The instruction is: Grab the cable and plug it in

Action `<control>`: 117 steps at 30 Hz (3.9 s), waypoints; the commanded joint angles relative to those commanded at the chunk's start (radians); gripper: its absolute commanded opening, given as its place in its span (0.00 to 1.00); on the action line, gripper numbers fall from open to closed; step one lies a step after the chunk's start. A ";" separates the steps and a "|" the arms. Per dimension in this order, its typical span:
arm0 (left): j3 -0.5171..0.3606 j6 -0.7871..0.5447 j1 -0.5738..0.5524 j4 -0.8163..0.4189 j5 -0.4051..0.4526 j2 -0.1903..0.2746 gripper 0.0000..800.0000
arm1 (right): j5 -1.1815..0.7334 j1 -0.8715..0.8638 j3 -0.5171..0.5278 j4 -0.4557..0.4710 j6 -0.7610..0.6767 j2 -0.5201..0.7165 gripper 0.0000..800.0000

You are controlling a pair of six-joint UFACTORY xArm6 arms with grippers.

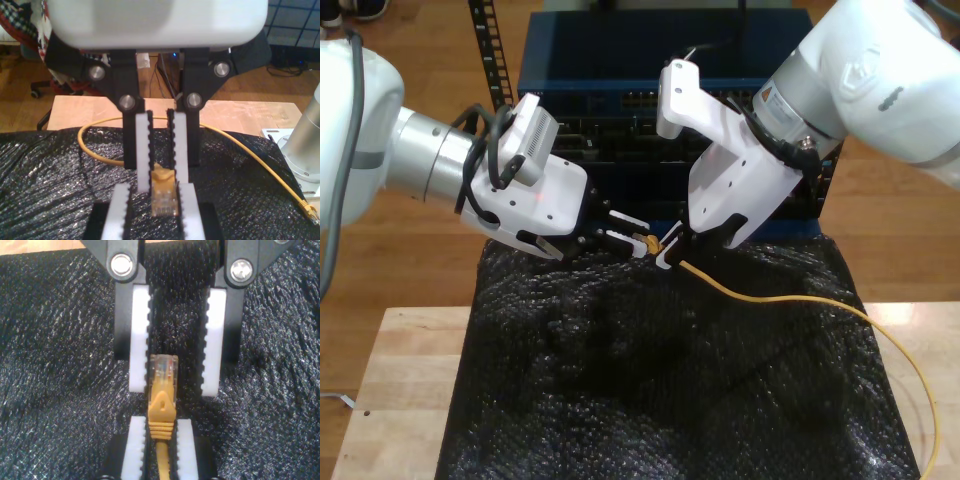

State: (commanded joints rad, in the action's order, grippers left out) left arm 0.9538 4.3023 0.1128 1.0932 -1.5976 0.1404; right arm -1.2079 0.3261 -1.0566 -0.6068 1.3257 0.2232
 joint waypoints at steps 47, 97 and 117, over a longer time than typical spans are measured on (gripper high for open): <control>0.028 0.038 0.021 0.069 -0.175 -0.074 0.00 | -0.034 -0.015 -0.089 0.003 0.084 0.087 1.00; -0.074 0.279 0.189 0.305 -0.574 -0.183 0.01 | 0.463 0.229 0.261 0.005 0.422 0.519 1.00; -0.069 0.299 0.193 0.364 -0.686 -0.229 0.02 | 0.537 0.264 0.293 0.005 0.428 0.519 0.88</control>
State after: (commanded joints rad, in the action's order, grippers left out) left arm 0.8847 4.6015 0.3061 1.4569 -2.2835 -0.0882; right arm -0.6709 0.5900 -0.7635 -0.6022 1.7538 0.7419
